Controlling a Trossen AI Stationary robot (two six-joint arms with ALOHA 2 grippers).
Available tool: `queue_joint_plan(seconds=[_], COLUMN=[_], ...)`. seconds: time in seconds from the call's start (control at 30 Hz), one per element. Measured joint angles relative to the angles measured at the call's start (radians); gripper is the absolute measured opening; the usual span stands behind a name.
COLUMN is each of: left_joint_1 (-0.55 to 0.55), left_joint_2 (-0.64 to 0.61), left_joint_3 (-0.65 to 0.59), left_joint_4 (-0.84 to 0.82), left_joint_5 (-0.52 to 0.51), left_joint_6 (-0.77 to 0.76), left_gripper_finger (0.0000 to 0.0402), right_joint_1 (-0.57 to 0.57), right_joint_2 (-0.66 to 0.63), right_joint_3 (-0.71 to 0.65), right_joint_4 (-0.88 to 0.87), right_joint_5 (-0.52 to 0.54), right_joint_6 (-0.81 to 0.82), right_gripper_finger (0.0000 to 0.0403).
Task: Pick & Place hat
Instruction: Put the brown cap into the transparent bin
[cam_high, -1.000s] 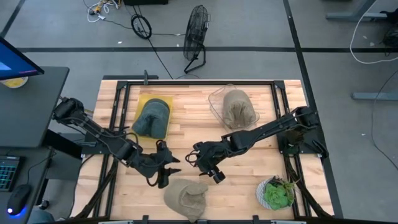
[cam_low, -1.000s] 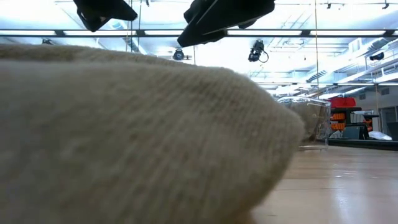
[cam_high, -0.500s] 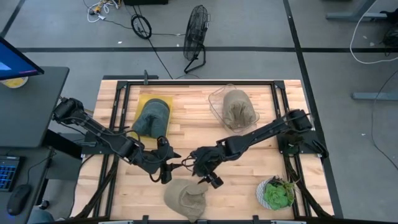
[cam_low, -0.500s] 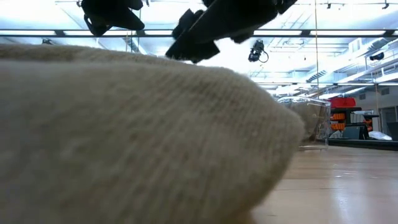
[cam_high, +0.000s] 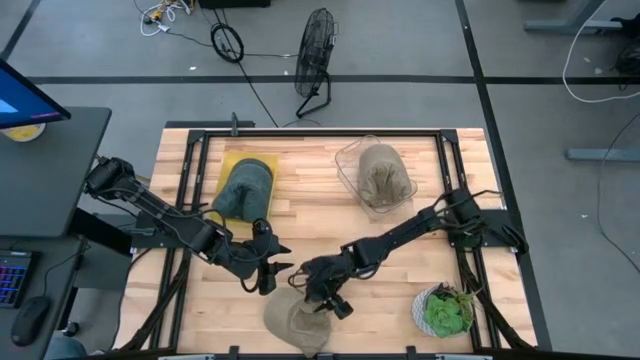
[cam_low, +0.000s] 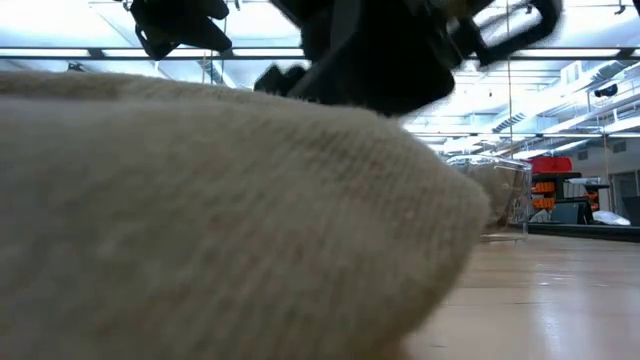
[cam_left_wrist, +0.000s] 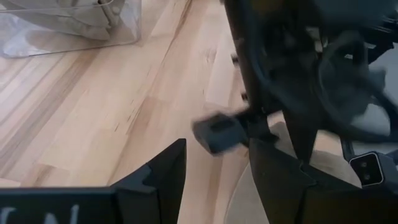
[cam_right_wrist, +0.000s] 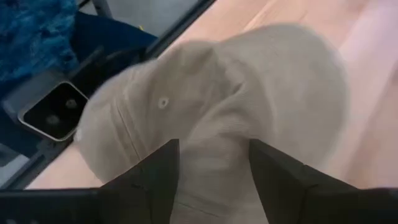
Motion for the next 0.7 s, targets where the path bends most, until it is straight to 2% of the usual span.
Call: queue_joint_plan(seconds=[0.13,0.27,0.4,0.57,0.63,0.7], left_joint_1=[-0.004,-0.005,-0.005,-0.005,-0.005,0.000], left_joint_2=[0.000,0.000,0.000,0.000,0.000,0.000], left_joint_3=[0.000,0.000,0.000,0.000,0.000,0.000], left_joint_4=[-0.005,-0.007,-0.012,-0.022,-0.022,-0.022], left_joint_5=[0.000,0.003,0.003,0.003,0.003,0.003], left_joint_6=[0.023,0.047,0.050,0.112,0.131,0.146], left_gripper_finger=[0.0179,0.0179,0.0179,0.0179,0.0179,0.0179], right_joint_1=[0.013,0.013,0.007,-0.016,-0.018,-0.018], right_joint_2=[0.038,0.039,0.046,0.049,0.043,0.037], right_joint_3=[0.000,0.000,0.001,0.001,0.001,0.001], right_joint_4=[0.052,0.030,-0.007,-0.029,-0.034,-0.033], right_joint_5=[0.014,0.038,0.121,0.112,0.120,0.155], right_joint_6=[0.015,-0.003,-0.083,-0.033,0.010,0.049], right_gripper_finger=[0.0197,0.0185,0.0132,0.0023,0.0013,0.0022])
